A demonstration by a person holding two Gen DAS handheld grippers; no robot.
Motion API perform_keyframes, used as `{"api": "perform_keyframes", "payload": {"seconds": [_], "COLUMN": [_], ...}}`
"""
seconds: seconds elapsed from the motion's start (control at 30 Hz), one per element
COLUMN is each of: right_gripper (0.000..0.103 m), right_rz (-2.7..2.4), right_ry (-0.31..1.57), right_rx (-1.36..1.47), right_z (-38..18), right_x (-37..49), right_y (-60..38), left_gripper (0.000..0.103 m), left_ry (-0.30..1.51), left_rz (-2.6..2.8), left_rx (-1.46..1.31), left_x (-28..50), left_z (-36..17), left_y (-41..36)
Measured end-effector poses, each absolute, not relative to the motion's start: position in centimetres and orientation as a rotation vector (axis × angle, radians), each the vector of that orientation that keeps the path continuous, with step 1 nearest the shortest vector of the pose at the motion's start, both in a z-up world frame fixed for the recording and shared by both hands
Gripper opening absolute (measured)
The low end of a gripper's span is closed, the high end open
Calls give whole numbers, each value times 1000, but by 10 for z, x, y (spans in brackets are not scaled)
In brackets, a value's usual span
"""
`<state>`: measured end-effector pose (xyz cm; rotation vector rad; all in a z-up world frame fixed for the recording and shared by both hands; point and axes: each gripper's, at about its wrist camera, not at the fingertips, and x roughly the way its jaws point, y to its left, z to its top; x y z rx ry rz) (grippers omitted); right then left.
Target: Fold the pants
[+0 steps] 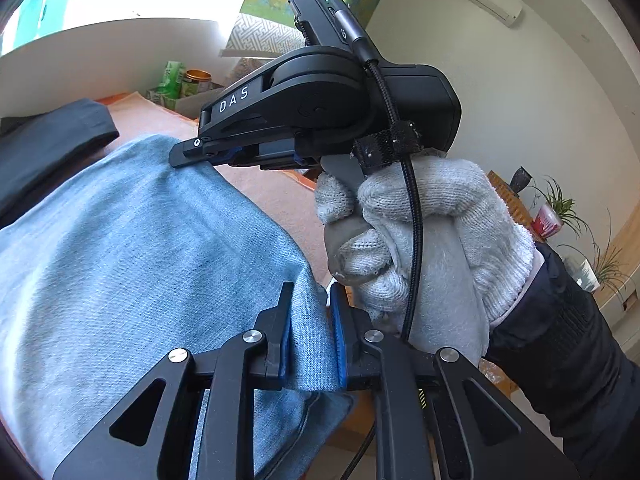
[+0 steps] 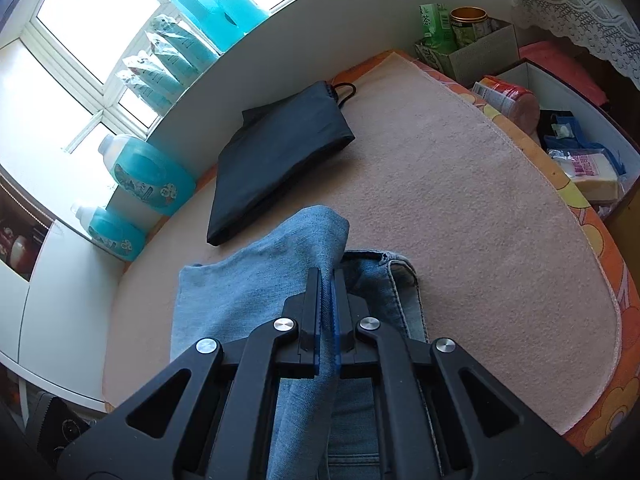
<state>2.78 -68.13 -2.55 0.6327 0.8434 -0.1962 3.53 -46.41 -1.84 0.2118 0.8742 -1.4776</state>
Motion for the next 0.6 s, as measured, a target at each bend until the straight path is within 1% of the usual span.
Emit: {"api": "perform_keyframes", "payload": {"seconds": [0.07,0.13,0.17,0.2,0.23,0.33,0.5,0.6], "right_gripper": [4,5,6,10,10,10,19,21], "right_rz": [-211,-232,-247,-265,-280,-300,-329,-306], "right_ry": [856,846,836,831,822,794,755,734], "right_rx": [614,618,617,609,598,588,534,501], "right_z": [-28,-28,-25,-21,-17,0,23,30], "right_x": [29,25,23,19,15,-1,-42,-66], "right_y": [-683,-687,-689,-690,-690,-689,-667,-638], "left_gripper": [18,23,25,31,35,35,35,35], "left_ry": [886,881,875,871,865,842,801,772], "left_rz": [-1481,-1492,-1495,-1496,-1500,-1510,-1507,-1482], "left_rx": [217,223,236,248,253,259,257,244], "left_x": [22,15,6,3,1,-1,16,35], "left_z": [-18,-17,-25,-24,-23,-19,-10,0], "left_y": [-462,-458,-461,-458,-455,-447,-432,-412]}}
